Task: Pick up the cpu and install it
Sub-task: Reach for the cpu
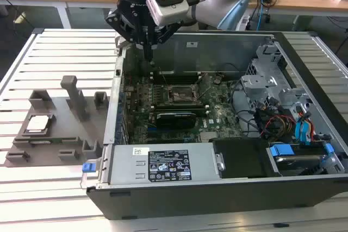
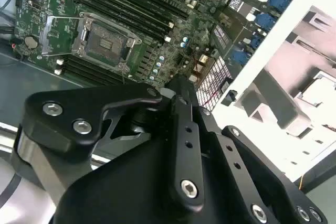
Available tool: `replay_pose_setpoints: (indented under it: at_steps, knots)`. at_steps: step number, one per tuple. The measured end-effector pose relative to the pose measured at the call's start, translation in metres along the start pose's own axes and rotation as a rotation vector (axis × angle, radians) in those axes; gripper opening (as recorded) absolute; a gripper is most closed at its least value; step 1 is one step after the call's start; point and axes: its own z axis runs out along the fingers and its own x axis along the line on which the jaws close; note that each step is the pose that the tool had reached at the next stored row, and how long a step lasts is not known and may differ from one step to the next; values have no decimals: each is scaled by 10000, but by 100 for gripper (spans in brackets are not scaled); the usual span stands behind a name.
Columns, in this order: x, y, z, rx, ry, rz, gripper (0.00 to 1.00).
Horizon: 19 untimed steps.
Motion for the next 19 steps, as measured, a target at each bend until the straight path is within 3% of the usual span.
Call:
replay_pose_setpoints:
  at_steps: [11,13,19]
  knots:
    - [206,-15,-5,0,0,1,11]
    - [284,-21,-7,1,0,0,11]
    - [417,-31,-10,0,0,1,11]
